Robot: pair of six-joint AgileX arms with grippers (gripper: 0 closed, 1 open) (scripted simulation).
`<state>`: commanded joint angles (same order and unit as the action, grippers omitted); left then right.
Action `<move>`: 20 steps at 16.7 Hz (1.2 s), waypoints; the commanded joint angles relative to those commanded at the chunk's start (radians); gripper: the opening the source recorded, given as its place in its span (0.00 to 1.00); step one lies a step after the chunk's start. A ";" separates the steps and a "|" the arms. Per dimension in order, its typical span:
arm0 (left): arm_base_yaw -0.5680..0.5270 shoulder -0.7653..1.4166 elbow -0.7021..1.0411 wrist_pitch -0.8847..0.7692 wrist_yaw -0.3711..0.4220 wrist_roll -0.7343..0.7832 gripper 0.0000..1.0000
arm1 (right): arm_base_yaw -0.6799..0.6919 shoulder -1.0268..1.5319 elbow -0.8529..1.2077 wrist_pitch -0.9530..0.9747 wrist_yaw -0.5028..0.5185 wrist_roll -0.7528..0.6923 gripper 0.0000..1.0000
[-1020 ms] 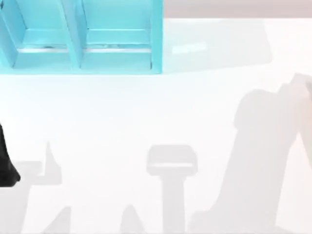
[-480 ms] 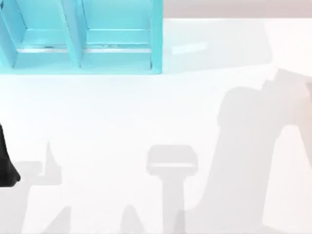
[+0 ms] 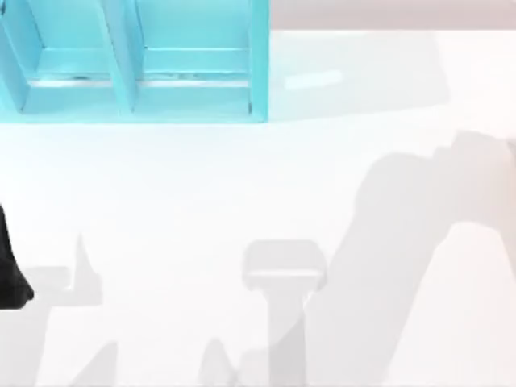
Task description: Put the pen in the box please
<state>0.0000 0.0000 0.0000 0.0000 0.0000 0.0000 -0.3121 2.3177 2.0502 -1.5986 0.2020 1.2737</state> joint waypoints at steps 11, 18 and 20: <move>0.000 0.000 0.000 0.000 0.000 0.000 1.00 | -0.099 -0.095 -0.212 0.093 -0.024 -0.073 0.08; 0.000 0.000 0.000 0.000 0.000 0.000 1.00 | -0.099 -0.095 -0.212 0.093 -0.024 -0.073 0.60; 0.000 0.000 0.000 0.000 0.000 0.000 1.00 | -0.099 -0.095 -0.212 0.093 -0.024 -0.073 0.75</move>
<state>0.0000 0.0000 0.0000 0.0000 0.0000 0.0000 -0.4106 2.2230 1.8387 -1.5053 0.1776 1.2005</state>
